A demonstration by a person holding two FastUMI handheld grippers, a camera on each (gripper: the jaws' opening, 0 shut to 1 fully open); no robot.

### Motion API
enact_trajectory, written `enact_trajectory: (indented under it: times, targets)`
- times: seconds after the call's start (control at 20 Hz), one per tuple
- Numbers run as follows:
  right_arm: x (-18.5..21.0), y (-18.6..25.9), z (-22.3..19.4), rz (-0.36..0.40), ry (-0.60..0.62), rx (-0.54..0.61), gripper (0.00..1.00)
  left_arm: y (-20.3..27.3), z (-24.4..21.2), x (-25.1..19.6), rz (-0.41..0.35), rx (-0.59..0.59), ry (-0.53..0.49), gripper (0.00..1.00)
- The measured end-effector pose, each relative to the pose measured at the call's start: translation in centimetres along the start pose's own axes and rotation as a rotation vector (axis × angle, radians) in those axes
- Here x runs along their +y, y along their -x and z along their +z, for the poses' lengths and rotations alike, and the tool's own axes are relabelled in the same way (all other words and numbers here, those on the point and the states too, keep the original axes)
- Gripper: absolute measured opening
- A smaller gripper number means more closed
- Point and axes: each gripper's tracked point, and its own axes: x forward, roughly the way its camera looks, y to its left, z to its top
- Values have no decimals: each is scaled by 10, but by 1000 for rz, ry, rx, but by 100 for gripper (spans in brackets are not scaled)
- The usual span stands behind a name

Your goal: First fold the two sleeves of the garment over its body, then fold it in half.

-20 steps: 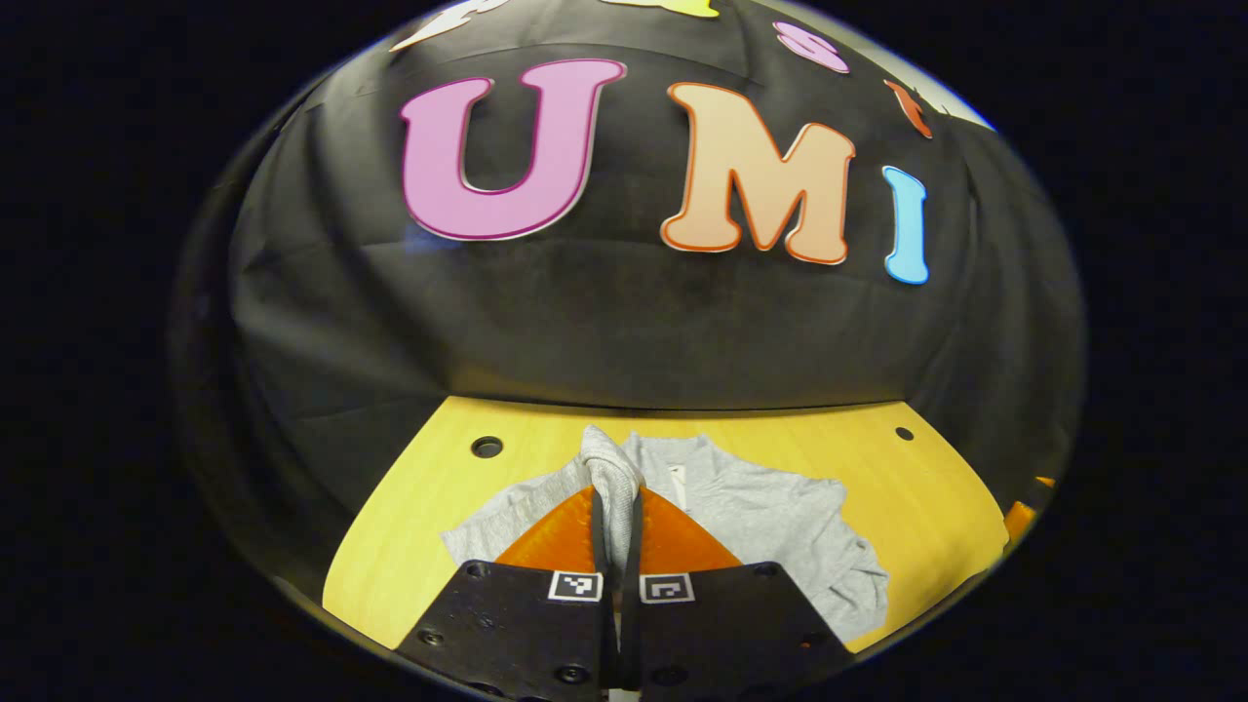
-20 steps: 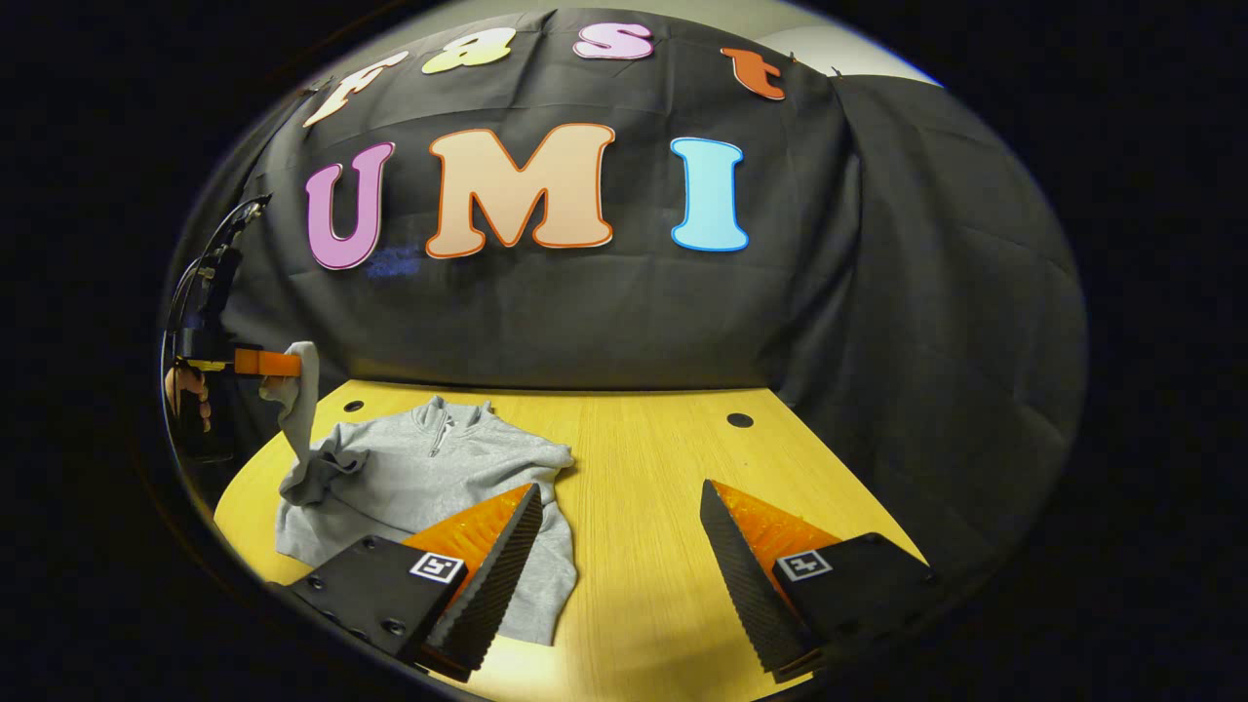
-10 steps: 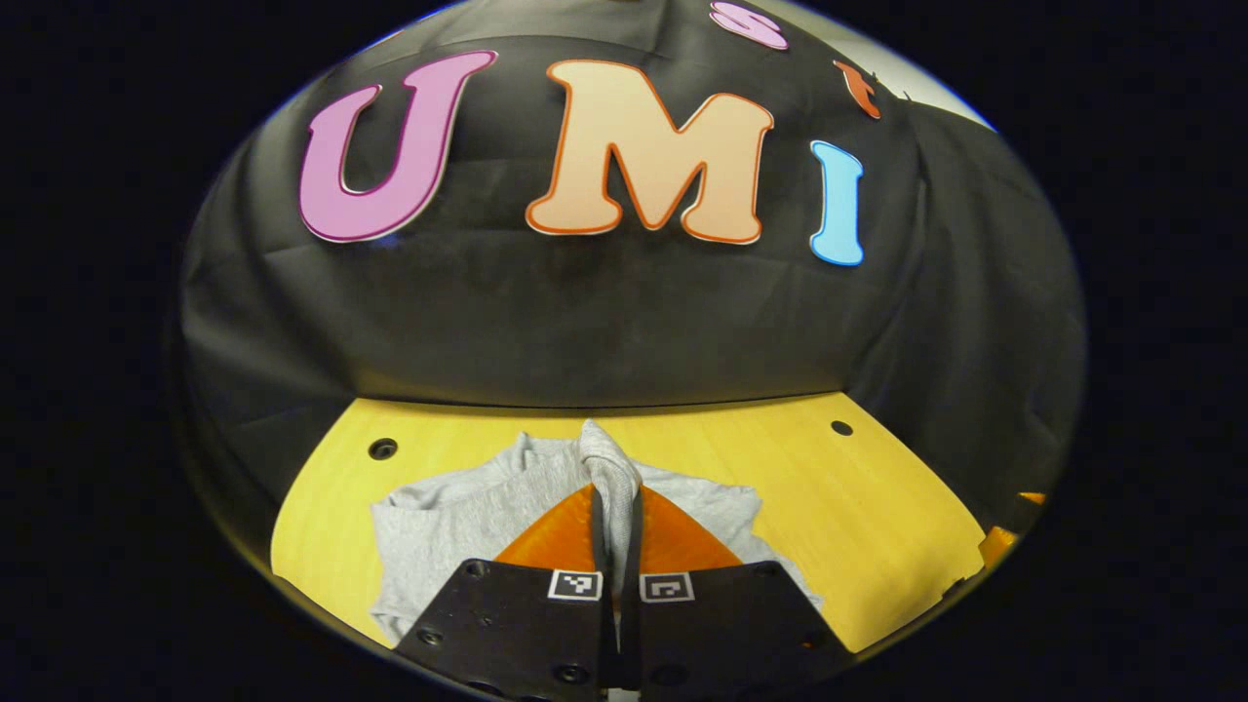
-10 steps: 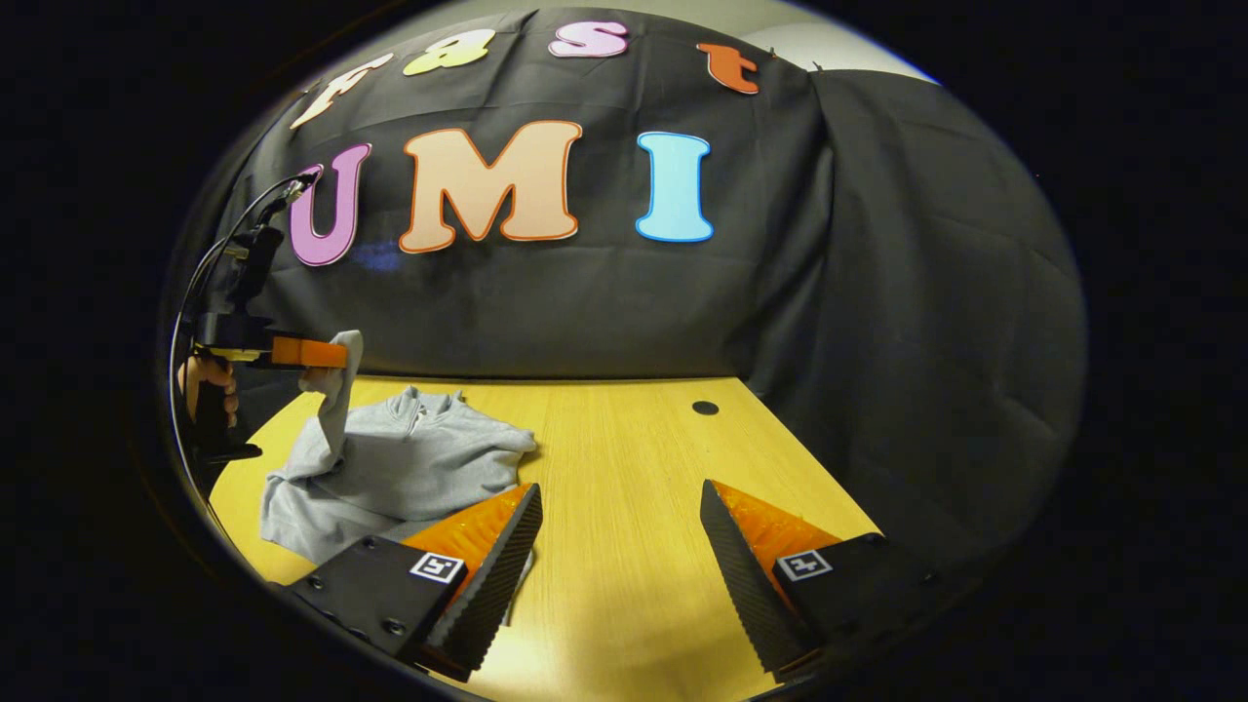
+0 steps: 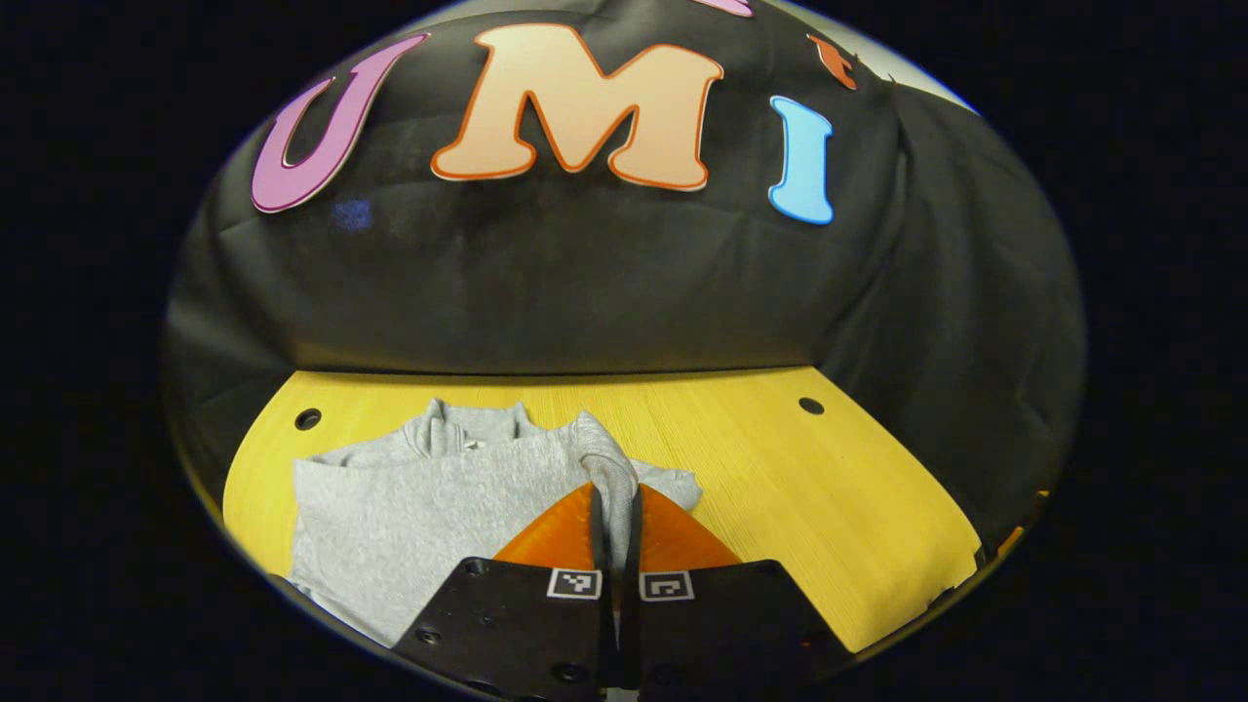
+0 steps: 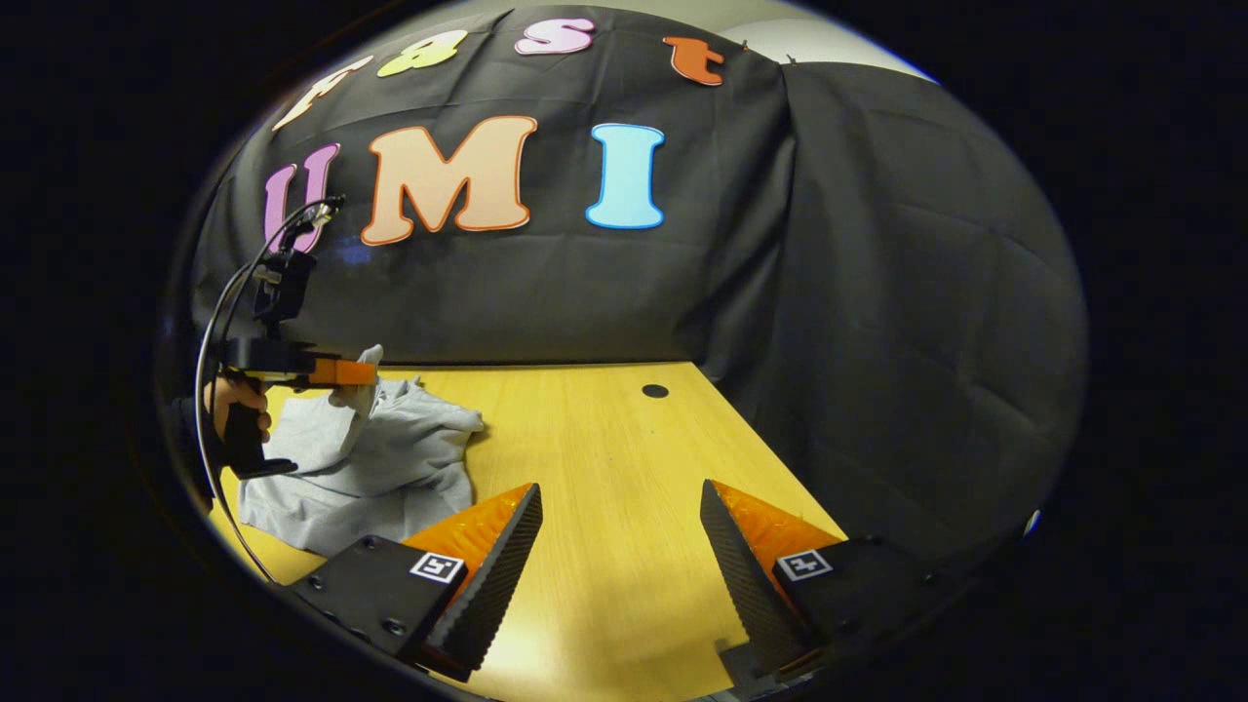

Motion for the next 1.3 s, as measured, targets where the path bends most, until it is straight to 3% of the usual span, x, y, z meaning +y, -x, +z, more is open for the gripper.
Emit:
enact_trajectory:
  times: [0.25, 0.45, 0.5, 0.7, 0.9, 1.3]
  targets:
    - [-23, -2, -3, -18, -35, 7, 100, -27, -35, -4, 23, 67, 59, 2]
    - [-19, -2, -5, -7, -23, 10, 100, -25, -34, -3, 8, 55, 101, 19]
    - [-17, -3, -5, -5, -18, 8, 100, -22, -29, 1, 11, 40, 102, 28]
    - [4, -8, 4, 30, -24, -7, 100, 0, -15, 29, 69, -3, 70, 98]
    - [36, -13, 14, 88, -17, -23, 100, 45, -1, 65, 87, -56, 40, 97]
    - [103, -20, 23, 193, 9, -16, 100, 147, 7, 168, 221, -147, 9, 95]
